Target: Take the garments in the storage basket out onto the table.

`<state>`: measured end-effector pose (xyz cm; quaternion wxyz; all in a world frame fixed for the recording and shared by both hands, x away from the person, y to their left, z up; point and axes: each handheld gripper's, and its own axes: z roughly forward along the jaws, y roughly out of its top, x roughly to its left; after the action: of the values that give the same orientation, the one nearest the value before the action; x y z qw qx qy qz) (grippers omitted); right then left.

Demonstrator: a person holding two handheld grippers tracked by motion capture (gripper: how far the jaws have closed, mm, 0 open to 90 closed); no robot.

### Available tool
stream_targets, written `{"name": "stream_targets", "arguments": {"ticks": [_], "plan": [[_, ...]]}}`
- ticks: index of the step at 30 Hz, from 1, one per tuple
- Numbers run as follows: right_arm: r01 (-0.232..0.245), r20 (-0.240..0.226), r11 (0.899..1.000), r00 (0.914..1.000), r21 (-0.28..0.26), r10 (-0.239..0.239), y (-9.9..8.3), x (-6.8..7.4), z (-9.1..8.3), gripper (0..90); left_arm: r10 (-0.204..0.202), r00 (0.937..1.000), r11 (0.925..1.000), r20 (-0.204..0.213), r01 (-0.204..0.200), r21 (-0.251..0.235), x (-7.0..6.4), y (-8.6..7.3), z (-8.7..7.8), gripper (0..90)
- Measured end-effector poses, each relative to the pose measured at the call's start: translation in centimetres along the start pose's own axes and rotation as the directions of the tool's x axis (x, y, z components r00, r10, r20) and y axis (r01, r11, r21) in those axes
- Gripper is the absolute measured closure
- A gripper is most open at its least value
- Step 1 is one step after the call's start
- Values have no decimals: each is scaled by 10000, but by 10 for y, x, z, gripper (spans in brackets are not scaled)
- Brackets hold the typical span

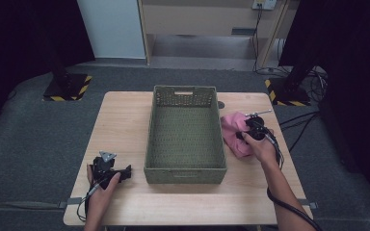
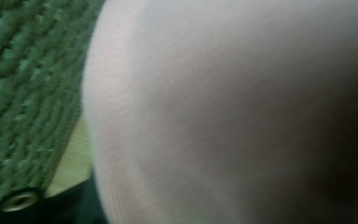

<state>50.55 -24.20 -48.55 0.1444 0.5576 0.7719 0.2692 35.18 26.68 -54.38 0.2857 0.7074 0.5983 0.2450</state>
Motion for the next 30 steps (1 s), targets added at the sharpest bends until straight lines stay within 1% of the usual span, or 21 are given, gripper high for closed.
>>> {"name": "stream_targets", "arguments": {"ticks": [2,4,5,6,8,9,11,13,15,17,19,20,22,25,27,30], "plan": [[-130,198,9999,9997,-14,130,-1,0,2,318,0,10000,10000,0,0,0,0,0,0,0],[-394,168,9991,9991,-128,396,-2,-1,1,183,0,10000,10000,1,0,2,0,0,0,0],[-472,163,9988,9987,-157,475,-1,-2,-1,136,1,10000,10000,1,-1,1,0,0,0,0],[-443,206,9989,9988,-132,445,-1,-1,-3,101,-2,10000,10000,0,2,-1,0,0,0,0],[-241,476,9991,9985,-335,257,0,1,-12,58,1,10000,10000,0,-1,3,0,0,0,0],[-129,539,9989,9984,-440,153,0,1,-17,53,-2,10000,10000,0,2,0,0,0,0,0],[-66,570,9980,9983,-633,102,0,2,-28,41,-1,10000,10000,0,1,1,0,0,0,0],[132,586,9962,9982,-866,-81,-2,4,-39,38,0,10000,10000,0,0,0,0,0,0,0],[70,564,9954,9984,-960,-16,-4,5,-48,38,-2,10000,10000,-2,2,0,0,0,0,0],[128,541,9952,9985,-966,-76,-6,6,-53,42,0,10000,10000,-2,0,0,0,0,0,0],[78,462,9926,9989,-1210,-22,-10,7,-60,46,0,10000,10000,-1,0,3,0,0,0,0],[85,432,9916,9991,-1291,-29,-12,8,-61,47,0,10000,10000,-1,0,0,0,0,0,0],[305,439,9902,9987,-1360,-247,-18,12,-64,47,1,10000,10000,0,-1,2,0,0,0,0],[392,378,9891,9987,-1419,-342,-26,14,-67,47,0,10000,10000,0,0,2,0,0,0,0],[594,406,9888,9977,-1371,-543,-31,16,-68,47,-1,10000,10000,-1,1,1,0,0,0,0],[636,339,9883,9977,-1388,-595,-38,19,-69,47,0,10000,10000,0,0,1,0,0,0,0]]}}
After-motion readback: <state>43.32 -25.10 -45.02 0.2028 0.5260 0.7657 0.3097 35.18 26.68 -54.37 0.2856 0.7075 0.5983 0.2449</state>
